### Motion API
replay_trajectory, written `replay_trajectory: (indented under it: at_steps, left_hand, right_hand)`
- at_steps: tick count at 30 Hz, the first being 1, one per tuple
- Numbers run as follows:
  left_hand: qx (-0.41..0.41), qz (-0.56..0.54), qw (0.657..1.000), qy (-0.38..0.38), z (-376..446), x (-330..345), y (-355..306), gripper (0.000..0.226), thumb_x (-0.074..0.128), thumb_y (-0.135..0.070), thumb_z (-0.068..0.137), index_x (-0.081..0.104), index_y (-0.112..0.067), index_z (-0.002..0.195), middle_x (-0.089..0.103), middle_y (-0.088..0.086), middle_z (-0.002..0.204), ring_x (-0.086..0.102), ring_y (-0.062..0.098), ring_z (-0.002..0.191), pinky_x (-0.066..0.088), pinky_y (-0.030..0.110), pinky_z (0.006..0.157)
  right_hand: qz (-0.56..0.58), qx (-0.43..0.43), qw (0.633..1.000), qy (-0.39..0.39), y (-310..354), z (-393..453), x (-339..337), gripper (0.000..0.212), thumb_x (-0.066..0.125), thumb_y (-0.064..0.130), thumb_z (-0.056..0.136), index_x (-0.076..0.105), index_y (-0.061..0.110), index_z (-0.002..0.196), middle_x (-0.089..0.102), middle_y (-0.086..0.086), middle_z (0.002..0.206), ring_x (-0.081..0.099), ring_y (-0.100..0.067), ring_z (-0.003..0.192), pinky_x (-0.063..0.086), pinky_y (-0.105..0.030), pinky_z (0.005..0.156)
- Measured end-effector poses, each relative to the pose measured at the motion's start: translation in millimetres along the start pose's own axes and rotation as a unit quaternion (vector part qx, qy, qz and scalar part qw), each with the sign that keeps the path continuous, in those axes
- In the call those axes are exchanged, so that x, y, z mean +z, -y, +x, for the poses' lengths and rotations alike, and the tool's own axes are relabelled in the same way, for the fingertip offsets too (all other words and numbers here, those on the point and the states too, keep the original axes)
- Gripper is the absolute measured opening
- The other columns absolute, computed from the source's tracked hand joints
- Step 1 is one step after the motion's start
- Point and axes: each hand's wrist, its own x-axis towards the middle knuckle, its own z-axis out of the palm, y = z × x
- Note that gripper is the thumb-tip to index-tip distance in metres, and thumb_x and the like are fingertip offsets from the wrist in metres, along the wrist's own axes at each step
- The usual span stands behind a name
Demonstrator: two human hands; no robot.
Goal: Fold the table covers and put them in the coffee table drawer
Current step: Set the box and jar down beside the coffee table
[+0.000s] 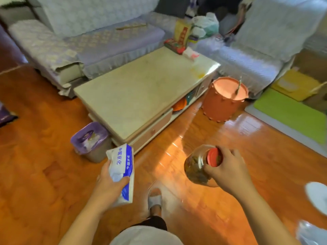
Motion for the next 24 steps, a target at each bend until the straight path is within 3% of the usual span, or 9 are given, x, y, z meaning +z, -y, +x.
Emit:
replay_trajectory:
  at_steps: [3,5,9,12,16,20,24]
  left_hand:
    - [0.012,0.014,0.999,0.035,61,46,-66,0.083,0.083,-0.018,0.083,0.033,-0.031,0.148,0.057,0.002,0.135,0.062,0.024,0.112,0.058,0.048,0.089]
    - [0.050,0.036,0.997,0.052,98,78,-123,0.082,0.082,-0.018,0.083,0.034,-0.031,0.148,0.057,0.001,0.135,0.061,0.023,0.113,0.058,0.042,0.087]
    - [0.130,0.087,0.981,0.114,160,151,-242,0.092,0.077,-0.044,0.062,0.035,-0.041,0.144,0.057,-0.003,0.131,0.061,0.020,0.117,0.056,0.047,0.095]
    - [0.165,0.111,0.969,0.149,201,211,-313,0.096,0.074,-0.051,0.059,0.030,-0.048,0.145,0.055,-0.006,0.128,0.060,0.015,0.114,0.056,0.047,0.095]
    - [0.147,0.103,0.972,0.155,251,297,-371,0.097,0.075,-0.051,0.059,0.031,-0.046,0.145,0.054,-0.006,0.127,0.062,0.015,0.112,0.057,0.046,0.093]
    - [0.077,0.056,0.989,0.116,286,372,-402,0.081,0.082,-0.022,0.079,0.038,-0.029,0.145,0.061,-0.007,0.120,0.063,0.009,0.103,0.056,0.032,0.079]
    - [0.008,0.033,0.997,0.074,306,416,-437,0.074,0.080,-0.031,0.072,0.039,-0.039,0.133,0.062,-0.012,0.117,0.063,0.010,0.102,0.054,0.036,0.085]
  right_hand:
    - [0.000,0.046,0.999,-0.003,-18,65,-28,0.084,0.076,0.046,0.069,0.044,0.030,0.144,0.038,0.004,0.110,0.047,-0.029,0.114,0.045,-0.039,0.090]
    - [0.009,0.076,0.997,-0.026,-34,104,-53,0.083,0.076,0.046,0.071,0.043,0.030,0.145,0.038,0.004,0.112,0.047,-0.030,0.116,0.046,-0.040,0.091]
    - [0.017,0.144,0.986,-0.077,-76,175,-101,0.081,0.076,0.044,0.073,0.044,0.028,0.146,0.047,-0.005,0.123,0.046,-0.032,0.118,0.045,-0.043,0.096]
    - [0.032,0.177,0.978,-0.102,-109,237,-121,0.080,0.077,0.042,0.074,0.045,0.026,0.145,0.047,-0.009,0.125,0.046,-0.035,0.118,0.045,-0.044,0.095]
    - [0.050,0.185,0.978,-0.088,-155,345,-133,0.082,0.076,0.041,0.075,0.044,0.024,0.148,0.045,-0.008,0.123,0.045,-0.035,0.121,0.043,-0.042,0.097]
    - [0.044,0.142,0.989,-0.022,-195,464,-150,0.084,0.075,0.045,0.076,0.040,0.026,0.150,0.039,0.001,0.118,0.044,-0.028,0.119,0.044,-0.037,0.093]
    - [0.014,0.083,0.996,0.038,-214,565,-187,0.083,0.073,0.049,0.073,0.042,0.028,0.147,0.039,0.004,0.114,0.045,-0.026,0.114,0.047,-0.038,0.091]
